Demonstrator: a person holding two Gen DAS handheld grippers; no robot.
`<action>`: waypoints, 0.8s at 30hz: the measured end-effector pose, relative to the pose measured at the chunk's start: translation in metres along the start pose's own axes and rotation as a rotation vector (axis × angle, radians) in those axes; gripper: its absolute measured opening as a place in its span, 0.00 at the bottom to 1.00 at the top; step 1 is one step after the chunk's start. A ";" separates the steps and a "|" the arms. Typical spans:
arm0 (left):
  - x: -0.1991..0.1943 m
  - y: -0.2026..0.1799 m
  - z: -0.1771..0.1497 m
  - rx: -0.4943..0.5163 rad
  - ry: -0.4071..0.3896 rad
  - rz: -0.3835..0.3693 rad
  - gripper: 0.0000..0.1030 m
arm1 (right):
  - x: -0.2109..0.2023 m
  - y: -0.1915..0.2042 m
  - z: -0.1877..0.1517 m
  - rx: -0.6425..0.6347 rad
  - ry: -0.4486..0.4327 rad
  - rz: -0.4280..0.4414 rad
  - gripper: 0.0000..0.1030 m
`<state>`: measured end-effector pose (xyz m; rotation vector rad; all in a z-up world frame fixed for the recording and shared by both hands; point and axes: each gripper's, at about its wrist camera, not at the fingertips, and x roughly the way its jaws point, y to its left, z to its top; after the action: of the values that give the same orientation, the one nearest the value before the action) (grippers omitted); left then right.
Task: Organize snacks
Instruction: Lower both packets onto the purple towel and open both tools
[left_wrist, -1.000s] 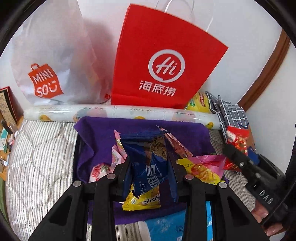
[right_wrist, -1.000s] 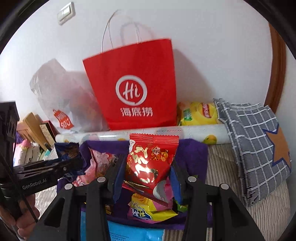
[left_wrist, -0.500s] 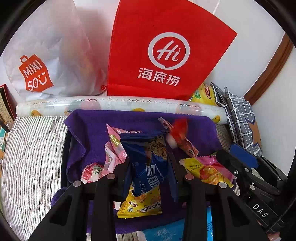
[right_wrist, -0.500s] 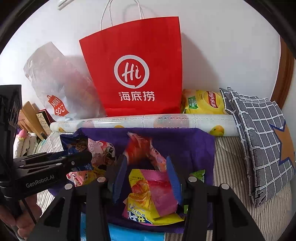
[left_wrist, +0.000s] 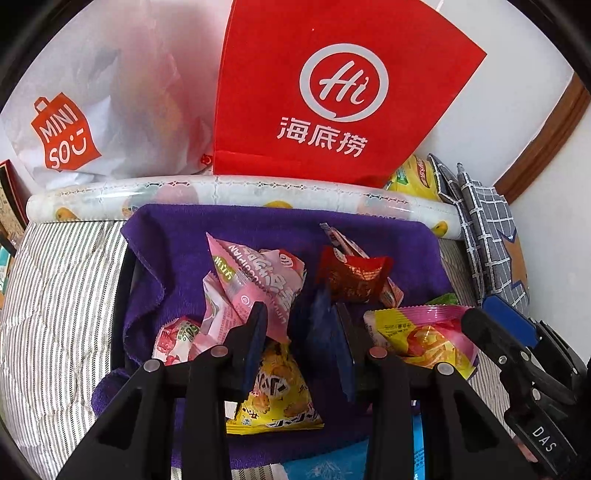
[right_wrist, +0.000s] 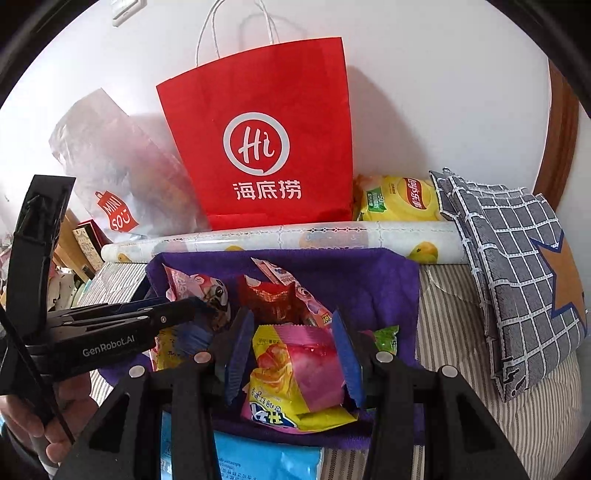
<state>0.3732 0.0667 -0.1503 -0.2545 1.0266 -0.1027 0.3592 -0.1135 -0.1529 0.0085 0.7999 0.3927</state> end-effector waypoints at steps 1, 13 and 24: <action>0.001 0.000 0.000 -0.002 0.003 0.001 0.33 | 0.001 -0.001 -0.001 0.002 0.005 -0.001 0.42; -0.003 -0.001 -0.003 0.010 0.021 0.002 0.41 | 0.004 -0.003 -0.006 0.008 0.032 -0.019 0.42; -0.038 -0.007 -0.022 0.032 -0.011 0.024 0.58 | -0.033 0.006 -0.014 0.015 0.008 -0.030 0.42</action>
<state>0.3347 0.0639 -0.1276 -0.2128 1.0162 -0.0958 0.3264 -0.1214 -0.1390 0.0086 0.8102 0.3586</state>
